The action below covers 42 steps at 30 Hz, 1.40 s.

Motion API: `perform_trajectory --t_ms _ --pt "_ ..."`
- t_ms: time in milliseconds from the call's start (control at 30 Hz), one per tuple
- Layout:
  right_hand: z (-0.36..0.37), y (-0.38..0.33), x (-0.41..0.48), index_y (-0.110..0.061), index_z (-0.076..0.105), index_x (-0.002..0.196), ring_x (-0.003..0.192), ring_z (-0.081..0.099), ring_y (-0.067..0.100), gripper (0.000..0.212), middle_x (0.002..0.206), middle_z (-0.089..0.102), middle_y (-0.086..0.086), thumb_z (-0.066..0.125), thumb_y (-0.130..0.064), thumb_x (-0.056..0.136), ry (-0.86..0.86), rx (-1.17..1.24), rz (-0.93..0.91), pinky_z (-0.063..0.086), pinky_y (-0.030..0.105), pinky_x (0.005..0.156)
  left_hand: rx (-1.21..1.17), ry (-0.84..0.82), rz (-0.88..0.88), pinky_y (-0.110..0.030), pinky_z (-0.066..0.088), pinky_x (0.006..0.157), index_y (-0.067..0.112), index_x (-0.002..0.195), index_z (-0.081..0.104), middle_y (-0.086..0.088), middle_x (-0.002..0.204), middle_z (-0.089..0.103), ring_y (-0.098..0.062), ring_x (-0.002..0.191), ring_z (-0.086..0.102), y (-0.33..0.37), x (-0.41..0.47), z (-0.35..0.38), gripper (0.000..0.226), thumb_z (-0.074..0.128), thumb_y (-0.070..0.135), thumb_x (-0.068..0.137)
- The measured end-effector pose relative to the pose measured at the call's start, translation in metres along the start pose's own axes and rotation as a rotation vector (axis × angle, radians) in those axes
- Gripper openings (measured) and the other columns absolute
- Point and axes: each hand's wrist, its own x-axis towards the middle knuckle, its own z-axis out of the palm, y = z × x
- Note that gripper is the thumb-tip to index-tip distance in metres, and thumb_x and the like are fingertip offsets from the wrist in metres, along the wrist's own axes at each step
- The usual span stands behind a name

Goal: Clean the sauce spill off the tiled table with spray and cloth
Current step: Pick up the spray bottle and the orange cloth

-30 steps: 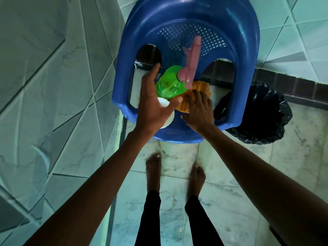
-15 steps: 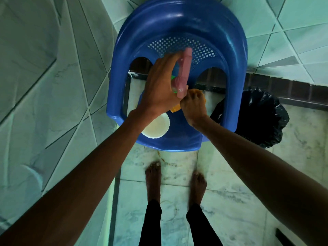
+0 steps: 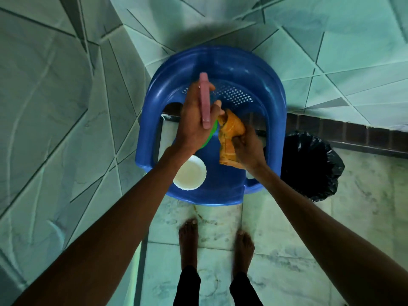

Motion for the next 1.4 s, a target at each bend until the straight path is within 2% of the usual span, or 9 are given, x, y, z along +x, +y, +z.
perform_trajectory --t_ms 167,267,433,567,733,1000,1067,1167,1400 --pt "-0.048 -0.048 -0.036 -0.021 0.063 0.108 0.091 0.067 0.026 0.028 0.098 0.069 0.008 0.06 -0.026 0.081 0.018 0.487 0.238 0.056 0.05 0.087 -0.079 0.031 0.066 -0.043 0.058 0.067 0.035 0.116 0.044 -0.002 0.107 0.051 -0.011 0.079 0.062 0.069 0.013 -0.015 0.041 0.058 0.003 0.094" --pt "-0.086 -0.086 -0.077 -0.016 0.064 0.113 0.102 0.07 0.037 0.051 0.111 0.072 0.016 0.074 -0.044 0.072 0.032 0.633 0.3 0.057 0.058 0.089 -0.047 -0.007 0.127 -0.054 0.057 0.067 0.024 0.128 0.045 -0.004 0.118 0.053 -0.034 0.087 0.063 0.126 0.012 -0.029 0.034 0.059 0.023 0.097" --pt "-0.16 -0.162 -0.176 -0.013 0.063 0.121 0.098 0.072 0.03 0.04 0.108 0.074 0.01 0.077 -0.022 0.085 0.133 0.759 0.329 0.061 0.047 0.081 -0.018 -0.103 0.126 -0.048 0.057 0.065 0.009 0.125 0.047 -0.002 0.119 0.057 -0.027 0.075 0.066 0.257 -0.013 -0.057 0.03 0.057 0.018 0.098" --pt "-0.222 -0.218 -0.278 -0.019 0.069 0.106 0.098 0.072 0.029 0.014 0.103 0.076 0.007 0.067 -0.017 0.093 0.216 0.895 0.385 0.059 0.046 0.085 -0.029 -0.197 0.112 -0.018 0.051 0.058 0.003 0.122 0.048 0.005 0.114 0.06 -0.013 0.061 0.064 0.373 -0.051 -0.075 0.026 0.056 0.008 0.098" --pt "-0.274 -0.244 -0.414 -0.016 0.067 0.113 0.096 0.073 0.029 0.02 0.105 0.076 0.011 0.062 -0.021 0.095 0.346 1.0 0.439 0.06 0.044 0.083 -0.019 -0.396 0.205 -0.051 0.055 0.064 0.031 0.12 0.051 0.0 0.115 0.061 -0.028 0.066 0.064 0.477 -0.118 -0.077 0.022 0.055 0.027 0.099" --pt "-0.294 -0.218 -0.636 -0.011 0.067 0.114 0.095 0.074 0.028 0.025 0.105 0.076 0.011 0.067 -0.023 0.092 0.638 1.126 0.39 0.061 0.035 0.072 -0.148 -0.689 0.313 -0.022 0.048 0.062 0.032 0.1 0.057 0.01 0.088 0.063 -0.011 0.063 0.062 0.593 -0.273 -0.049 0.011 0.056 0.021 0.097" --pt "-0.291 -0.204 -0.688 -0.006 0.065 0.118 0.098 0.073 0.031 0.036 0.107 0.075 0.014 0.073 -0.022 0.087 0.71 1.148 0.388 0.061 0.038 0.074 -0.169 -0.757 0.353 -0.03 0.053 0.067 0.041 0.104 0.058 0.014 0.09 0.064 -0.012 0.068 0.062 0.608 -0.32 -0.041 0.021 0.058 0.022 0.096" --pt "-0.285 -0.176 -0.764 -0.013 0.063 0.116 0.09 0.075 0.023 0.031 0.1 0.077 0.005 0.073 -0.021 0.088 0.876 1.196 0.418 0.061 0.035 0.067 -0.186 -0.914 0.412 -0.045 0.053 0.059 0.022 0.103 0.059 0.0 0.085 0.061 -0.025 0.06 0.06 0.625 -0.392 -0.028 0.006 0.055 0.023 0.098" --pt "-0.273 -0.108 -0.942 -0.014 0.063 0.115 0.092 0.074 0.027 0.028 0.103 0.076 0.009 0.071 -0.019 0.089 1.165 1.297 0.448 0.062 0.039 0.069 -0.269 -1.198 0.497 -0.017 0.045 0.044 0.005 0.104 0.06 -0.013 0.08 0.064 -0.016 0.043 0.058 0.681 -0.568 -0.009 0.016 0.053 -0.005 0.095"
